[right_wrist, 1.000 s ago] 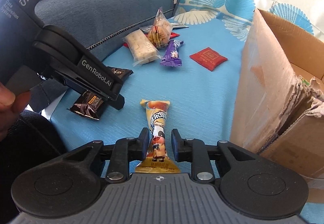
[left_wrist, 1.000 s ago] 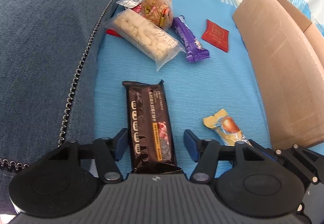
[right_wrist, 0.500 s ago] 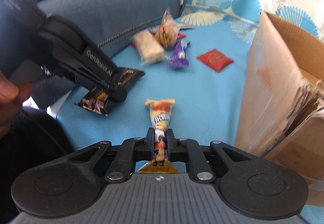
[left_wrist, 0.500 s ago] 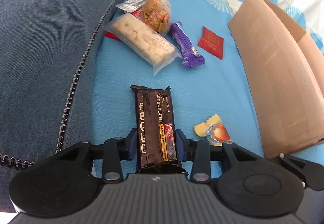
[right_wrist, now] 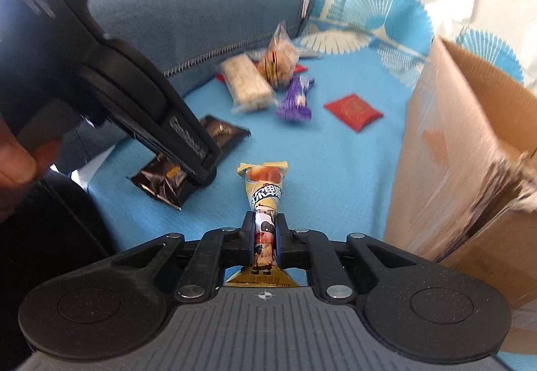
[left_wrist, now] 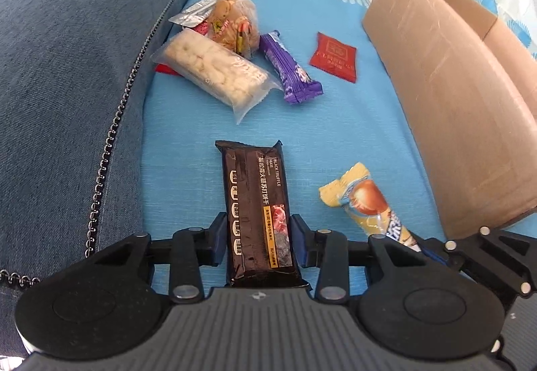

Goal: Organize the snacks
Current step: 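Grasp the brown chocolate bar with the left gripper while the right gripper holds the wafer pack, then carry both snacks over the box and open both grippers to drop them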

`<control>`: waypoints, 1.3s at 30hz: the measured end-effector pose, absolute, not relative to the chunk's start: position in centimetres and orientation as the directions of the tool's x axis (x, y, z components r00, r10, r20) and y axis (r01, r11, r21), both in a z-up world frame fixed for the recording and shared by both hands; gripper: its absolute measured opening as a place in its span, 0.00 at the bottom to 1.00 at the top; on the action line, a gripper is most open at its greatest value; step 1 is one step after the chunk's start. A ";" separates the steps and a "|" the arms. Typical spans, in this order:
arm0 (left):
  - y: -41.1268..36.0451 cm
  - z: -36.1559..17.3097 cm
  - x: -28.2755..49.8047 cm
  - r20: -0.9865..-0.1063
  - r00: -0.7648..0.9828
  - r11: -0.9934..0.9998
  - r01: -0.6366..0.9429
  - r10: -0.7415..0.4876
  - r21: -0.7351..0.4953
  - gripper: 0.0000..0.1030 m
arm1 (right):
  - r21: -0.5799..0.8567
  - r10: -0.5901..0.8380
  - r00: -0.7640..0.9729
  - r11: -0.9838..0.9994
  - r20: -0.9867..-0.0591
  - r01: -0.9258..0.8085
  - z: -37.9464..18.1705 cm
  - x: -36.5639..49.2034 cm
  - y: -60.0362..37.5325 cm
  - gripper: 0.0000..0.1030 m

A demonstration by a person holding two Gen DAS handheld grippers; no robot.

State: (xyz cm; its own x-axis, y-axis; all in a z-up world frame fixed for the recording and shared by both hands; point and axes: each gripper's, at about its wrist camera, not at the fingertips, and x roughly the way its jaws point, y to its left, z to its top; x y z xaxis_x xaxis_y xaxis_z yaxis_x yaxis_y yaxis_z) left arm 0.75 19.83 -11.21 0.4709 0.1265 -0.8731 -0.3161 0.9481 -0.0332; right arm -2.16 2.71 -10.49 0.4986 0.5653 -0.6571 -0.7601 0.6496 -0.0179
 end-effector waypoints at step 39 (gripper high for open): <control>18.8 -1.6 -8.8 -0.496 0.854 0.933 -0.292 0.156 -0.212 0.41 | 0.034 0.434 0.862 0.897 -0.262 -0.441 4.2 0.3 -12.2 0.11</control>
